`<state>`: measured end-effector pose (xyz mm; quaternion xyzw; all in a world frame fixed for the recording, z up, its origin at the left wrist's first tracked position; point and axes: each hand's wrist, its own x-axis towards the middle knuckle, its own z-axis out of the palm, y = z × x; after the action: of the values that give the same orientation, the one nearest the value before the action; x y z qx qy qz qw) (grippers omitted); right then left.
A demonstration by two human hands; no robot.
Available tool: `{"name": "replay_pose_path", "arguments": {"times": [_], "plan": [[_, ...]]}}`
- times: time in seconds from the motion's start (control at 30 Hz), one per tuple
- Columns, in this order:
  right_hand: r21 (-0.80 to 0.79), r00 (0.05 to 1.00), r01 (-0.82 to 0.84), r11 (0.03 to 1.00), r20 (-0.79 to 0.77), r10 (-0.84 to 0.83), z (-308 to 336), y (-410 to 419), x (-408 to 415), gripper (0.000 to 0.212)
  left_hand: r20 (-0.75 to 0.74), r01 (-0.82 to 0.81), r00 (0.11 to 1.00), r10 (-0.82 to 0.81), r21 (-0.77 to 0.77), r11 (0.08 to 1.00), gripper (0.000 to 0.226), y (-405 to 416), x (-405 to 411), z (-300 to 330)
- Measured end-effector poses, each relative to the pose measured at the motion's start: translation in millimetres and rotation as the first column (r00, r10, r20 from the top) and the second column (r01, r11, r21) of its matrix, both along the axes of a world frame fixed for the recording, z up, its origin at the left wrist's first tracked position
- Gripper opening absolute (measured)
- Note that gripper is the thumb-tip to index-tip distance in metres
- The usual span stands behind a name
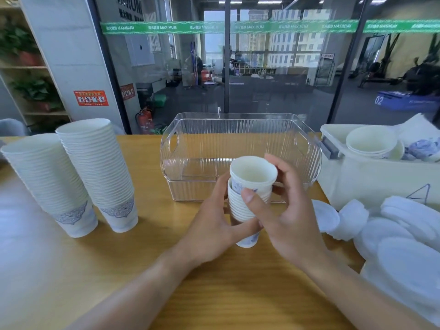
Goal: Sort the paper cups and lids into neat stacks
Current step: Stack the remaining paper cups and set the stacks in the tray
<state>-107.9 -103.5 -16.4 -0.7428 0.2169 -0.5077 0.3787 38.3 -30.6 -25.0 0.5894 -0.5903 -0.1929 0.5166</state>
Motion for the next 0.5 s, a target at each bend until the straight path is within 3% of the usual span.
{"name": "replay_pose_path", "arguments": {"times": [0.37,0.5], "plan": [[0.068,0.997,-0.069,0.995,-0.042,0.072,-14.9,9.2,-9.8,0.082,0.010,0.019,1.000,-0.019,-0.044,0.999,0.079,2.5,1.6,2.8],[0.049,1.000,-0.031,0.998,-0.002,0.031,-12.9,10.5,-14.1,0.074,-0.045,0.014,0.999,-0.018,-0.093,0.996,0.072,4.9,1.7,9.6]]}}
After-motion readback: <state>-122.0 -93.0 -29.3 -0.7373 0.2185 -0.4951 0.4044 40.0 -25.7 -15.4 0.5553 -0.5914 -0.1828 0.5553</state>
